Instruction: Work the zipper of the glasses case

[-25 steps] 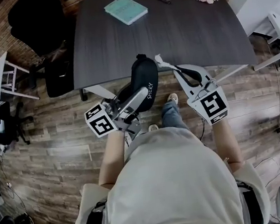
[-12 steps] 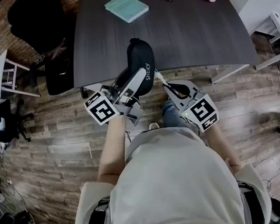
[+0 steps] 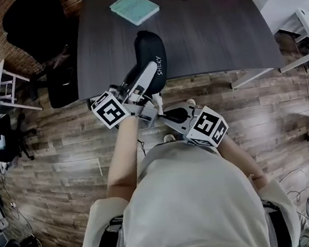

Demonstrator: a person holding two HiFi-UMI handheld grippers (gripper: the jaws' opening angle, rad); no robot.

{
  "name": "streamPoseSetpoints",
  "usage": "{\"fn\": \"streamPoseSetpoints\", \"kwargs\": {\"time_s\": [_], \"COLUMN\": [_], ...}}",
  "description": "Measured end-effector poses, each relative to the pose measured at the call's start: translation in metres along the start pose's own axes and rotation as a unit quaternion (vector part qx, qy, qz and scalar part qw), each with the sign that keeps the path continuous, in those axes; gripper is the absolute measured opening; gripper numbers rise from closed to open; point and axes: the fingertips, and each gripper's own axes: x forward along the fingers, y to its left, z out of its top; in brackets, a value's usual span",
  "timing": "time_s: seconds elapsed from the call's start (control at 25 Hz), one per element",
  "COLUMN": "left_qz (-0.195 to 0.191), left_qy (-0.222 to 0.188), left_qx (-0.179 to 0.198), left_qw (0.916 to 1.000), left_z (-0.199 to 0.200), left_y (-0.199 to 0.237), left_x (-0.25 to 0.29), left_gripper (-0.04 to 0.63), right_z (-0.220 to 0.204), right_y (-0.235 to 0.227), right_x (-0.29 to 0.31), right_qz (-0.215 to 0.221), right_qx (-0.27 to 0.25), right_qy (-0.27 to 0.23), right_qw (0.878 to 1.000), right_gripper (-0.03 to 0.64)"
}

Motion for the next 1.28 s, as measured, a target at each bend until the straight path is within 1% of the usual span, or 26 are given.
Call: {"fn": "streamPoseSetpoints", "kwargs": {"time_s": [0.08,0.12,0.2,0.28,0.36,0.4,0.48,0.52,0.64,0.68,0.8,0.88,0.96,1.16,1.28], "left_qz": [-0.002,0.002,0.014,0.027,0.043,0.05,0.066,0.074,0.1,0.111,0.142,0.161,0.183,0.221,0.26], "left_qy": [0.009,0.013,0.014,0.01,0.005,0.004,0.006,0.011,0.038,0.049,0.074,0.086,0.1,0.145,0.171], "left_qx": [0.002,0.002,-0.003,-0.013,-0.023,-0.029,-0.037,-0.039,-0.043,-0.042,-0.05,-0.06,-0.069,-0.084,-0.075], "left_qw": [1.0,0.9999,0.9998,0.9995,0.9988,0.9983,0.9972,0.9964,0.9933,0.9917,0.9858,0.9814,0.9756,0.9607,0.9472], "left_z": [-0.004,-0.006,-0.008,-0.009,-0.012,-0.014,-0.018,-0.022,-0.04,-0.047,-0.065,-0.074,-0.082,-0.1,-0.109], "left_y": [0.003,0.007,0.016,0.029,0.046,0.055,0.073,0.083,0.111,0.122,0.154,0.176,0.198,0.247,0.275], "left_x": [0.005,0.008,0.012,0.015,0.017,0.019,0.02,0.021,0.027,0.029,0.038,0.047,0.058,0.082,0.09], "left_gripper": [0.225,0.225,0.225,0.227,0.23,0.232,0.233,0.235,0.235,0.235,0.236,0.238,0.239,0.241,0.241], "right_z": [0.001,0.001,-0.003,-0.012,-0.024,-0.029,-0.037,-0.039,-0.043,-0.043,-0.04,-0.036,-0.035,-0.041,-0.042], "right_y": [0.004,0.003,-0.006,-0.022,-0.041,-0.051,-0.071,-0.082,-0.12,-0.132,-0.167,-0.188,-0.206,-0.241,-0.256], "right_x": [0.004,0.004,0.003,0.0,-0.006,-0.01,-0.02,-0.026,-0.048,-0.056,-0.074,-0.084,-0.089,-0.085,-0.081], "right_qz": [0.02,0.023,0.014,-0.012,-0.049,-0.065,-0.093,-0.107,-0.155,-0.169,-0.203,-0.218,-0.222,-0.219,-0.211], "right_qx": [0.007,0.009,0.012,0.014,0.022,0.032,0.063,0.077,0.1,0.102,0.098,0.097,0.1,0.11,0.115], "right_qy": [-0.002,-0.001,0.006,0.013,0.017,0.015,0.007,0.001,-0.013,-0.016,-0.023,-0.03,-0.033,-0.024,-0.02], "right_qw": [1.0,1.0,1.0,1.0,0.998,0.997,0.994,0.991,0.983,0.98,0.974,0.971,0.969,0.969,0.971], "right_gripper": [0.003,0.003,0.003,0.003,0.006,0.024,0.116,0.132,0.13,0.126,0.073,0.041,0.018,0.014,0.012]}}
